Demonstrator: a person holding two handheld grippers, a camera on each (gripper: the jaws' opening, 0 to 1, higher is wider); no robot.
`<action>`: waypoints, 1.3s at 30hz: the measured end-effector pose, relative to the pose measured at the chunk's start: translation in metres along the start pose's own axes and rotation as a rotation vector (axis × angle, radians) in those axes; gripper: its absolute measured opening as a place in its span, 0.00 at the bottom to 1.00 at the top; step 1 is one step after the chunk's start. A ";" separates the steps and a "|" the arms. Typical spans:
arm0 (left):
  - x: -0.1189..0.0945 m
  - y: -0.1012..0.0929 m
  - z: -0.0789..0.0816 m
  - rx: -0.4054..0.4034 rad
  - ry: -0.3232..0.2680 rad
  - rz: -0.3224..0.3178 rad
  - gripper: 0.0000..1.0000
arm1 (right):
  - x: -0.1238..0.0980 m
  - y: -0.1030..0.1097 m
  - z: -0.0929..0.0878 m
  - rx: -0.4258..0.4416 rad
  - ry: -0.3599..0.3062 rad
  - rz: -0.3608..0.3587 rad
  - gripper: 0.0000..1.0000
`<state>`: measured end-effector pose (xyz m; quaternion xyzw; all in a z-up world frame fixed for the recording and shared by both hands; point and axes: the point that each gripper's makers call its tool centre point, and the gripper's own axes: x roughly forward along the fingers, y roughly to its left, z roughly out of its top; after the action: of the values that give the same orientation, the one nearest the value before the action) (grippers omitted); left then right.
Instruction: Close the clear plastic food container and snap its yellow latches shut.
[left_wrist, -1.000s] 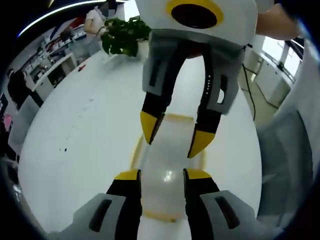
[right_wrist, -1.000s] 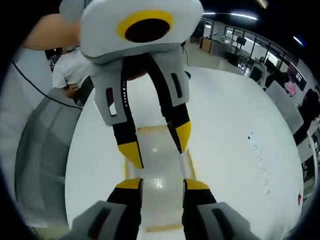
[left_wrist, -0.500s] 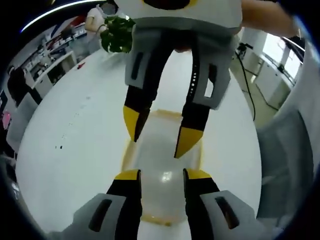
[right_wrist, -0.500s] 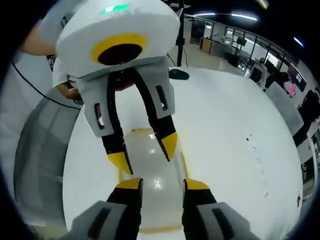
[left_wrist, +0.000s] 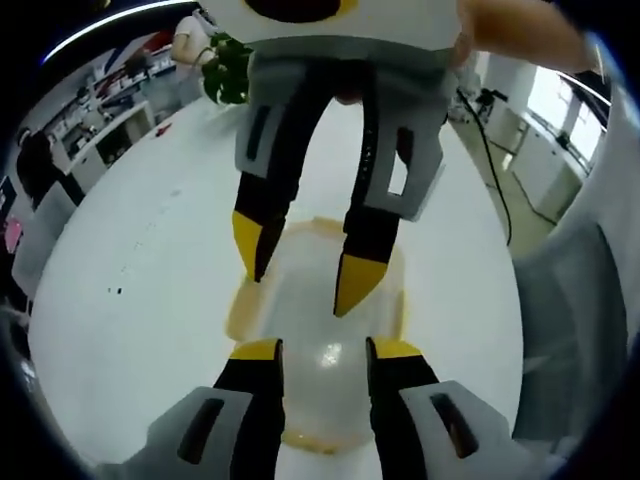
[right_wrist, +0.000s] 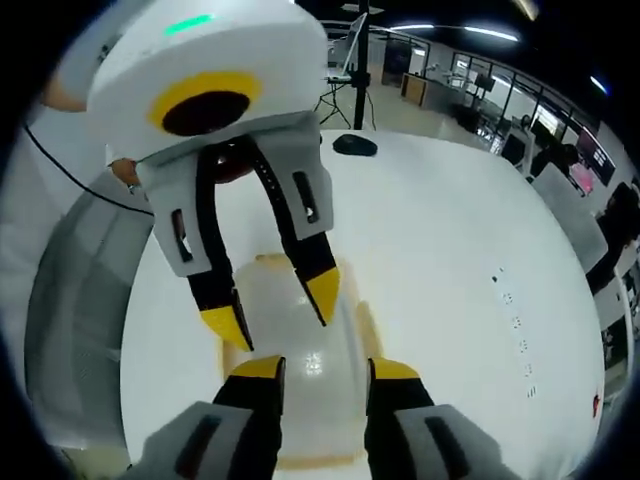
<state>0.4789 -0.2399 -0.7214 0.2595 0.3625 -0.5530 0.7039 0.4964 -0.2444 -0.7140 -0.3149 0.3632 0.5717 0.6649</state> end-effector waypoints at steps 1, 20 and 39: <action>0.000 0.000 0.000 0.000 -0.001 0.000 0.30 | 0.000 -0.001 0.000 -0.002 0.000 -0.001 0.30; -0.003 -0.022 -0.009 0.051 0.023 -0.017 0.38 | 0.009 -0.007 -0.003 -0.016 0.042 0.031 0.35; 0.002 -0.023 -0.012 0.183 0.065 0.077 0.41 | 0.018 -0.011 -0.006 0.016 0.080 0.100 0.39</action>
<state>0.4545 -0.2377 -0.7299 0.3543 0.3229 -0.5477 0.6857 0.5081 -0.2416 -0.7326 -0.3135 0.4095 0.5882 0.6229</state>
